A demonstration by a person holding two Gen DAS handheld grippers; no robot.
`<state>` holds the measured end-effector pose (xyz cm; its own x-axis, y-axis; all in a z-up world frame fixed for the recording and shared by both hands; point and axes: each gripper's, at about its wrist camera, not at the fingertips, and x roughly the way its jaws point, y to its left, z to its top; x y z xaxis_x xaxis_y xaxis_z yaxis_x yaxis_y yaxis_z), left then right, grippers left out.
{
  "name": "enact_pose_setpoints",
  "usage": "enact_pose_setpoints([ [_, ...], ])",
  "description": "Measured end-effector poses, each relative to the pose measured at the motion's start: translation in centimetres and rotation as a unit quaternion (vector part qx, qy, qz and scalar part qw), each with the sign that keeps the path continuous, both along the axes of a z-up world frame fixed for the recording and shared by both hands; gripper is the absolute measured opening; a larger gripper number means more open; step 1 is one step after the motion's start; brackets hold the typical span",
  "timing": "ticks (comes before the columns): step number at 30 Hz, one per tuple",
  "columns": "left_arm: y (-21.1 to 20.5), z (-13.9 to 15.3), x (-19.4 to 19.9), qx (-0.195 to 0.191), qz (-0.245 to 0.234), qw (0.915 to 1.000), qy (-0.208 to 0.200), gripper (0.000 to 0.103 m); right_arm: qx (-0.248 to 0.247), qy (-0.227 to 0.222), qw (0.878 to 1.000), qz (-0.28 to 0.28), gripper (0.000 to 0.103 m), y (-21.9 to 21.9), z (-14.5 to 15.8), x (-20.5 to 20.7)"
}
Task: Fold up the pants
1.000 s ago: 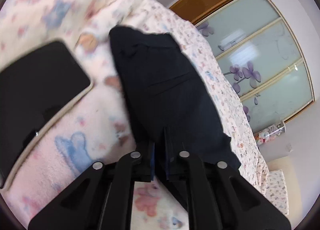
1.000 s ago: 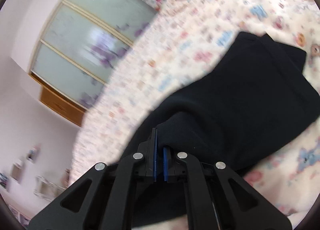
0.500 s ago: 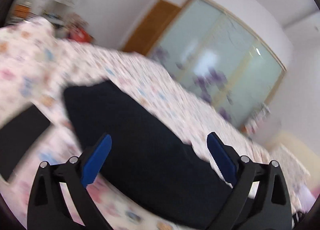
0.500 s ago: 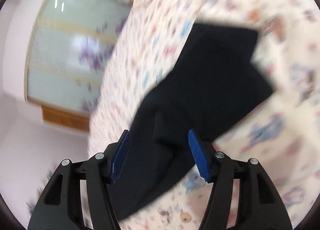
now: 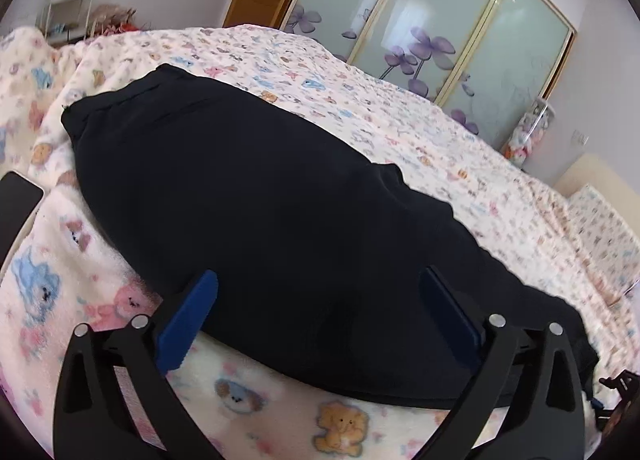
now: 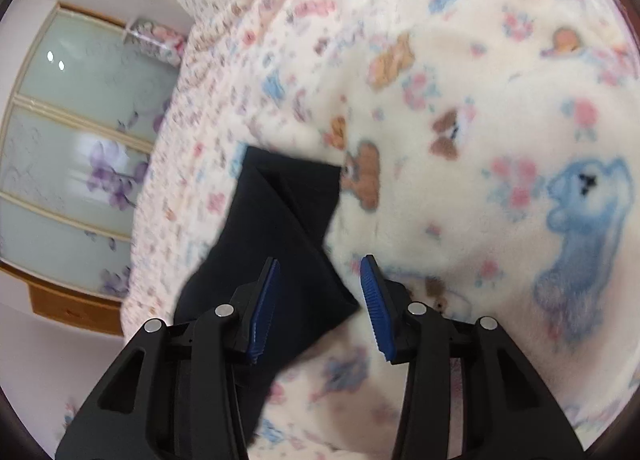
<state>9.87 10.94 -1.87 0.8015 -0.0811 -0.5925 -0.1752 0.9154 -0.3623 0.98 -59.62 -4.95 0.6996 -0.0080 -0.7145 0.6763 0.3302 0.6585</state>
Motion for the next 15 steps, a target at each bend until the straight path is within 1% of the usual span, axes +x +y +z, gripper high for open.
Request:
enact_pose_setpoints([
  [2,-0.1,0.3,-0.3,0.006,0.000,1.0000,0.002,0.101,-0.013,0.010,1.000,0.014,0.037,0.1,-0.1,0.3],
  [3,-0.1,0.2,-0.3,0.007,0.000,1.0000,0.002,0.101,-0.020,0.018,0.999,0.024,0.030,0.2,-0.2,0.4],
  [4,-0.1,0.2,-0.2,0.006,0.000,1.0000,0.002,0.101,-0.024,0.023,0.999,0.031,0.027,0.2,-0.3,0.4],
  [8,0.0,0.2,-0.2,0.002,0.000,1.0000,0.003,0.101,-0.042,0.027,0.997,0.060,0.021,0.1,0.0,0.6],
  [10,0.0,0.1,-0.2,0.002,0.000,1.0000,0.004,0.101,-0.078,0.028,0.993,0.080,0.014,0.6,1.1,1.0],
  [11,0.0,0.1,-0.2,0.003,0.000,1.0000,0.004,0.101,-0.103,0.025,0.990,0.090,0.009,0.9,1.9,1.2],
  [12,0.0,0.1,-0.2,0.005,0.001,1.0000,0.005,0.101,-0.144,0.017,0.984,0.105,0.004,1.4,3.3,1.8],
  [13,-0.1,0.1,-0.2,0.006,0.001,1.0000,0.006,0.101,-0.191,0.015,0.975,0.113,0.004,2.0,4.6,2.4],
  [14,-0.1,0.0,-0.1,0.008,0.002,0.9999,0.007,0.101,-0.236,0.020,0.964,0.117,0.004,2.6,5.6,3.2],
  [15,-0.2,0.0,0.0,0.011,0.003,0.9999,0.009,0.101,-0.305,0.032,0.945,0.115,0.004,3.5,7.0,4.0],
])
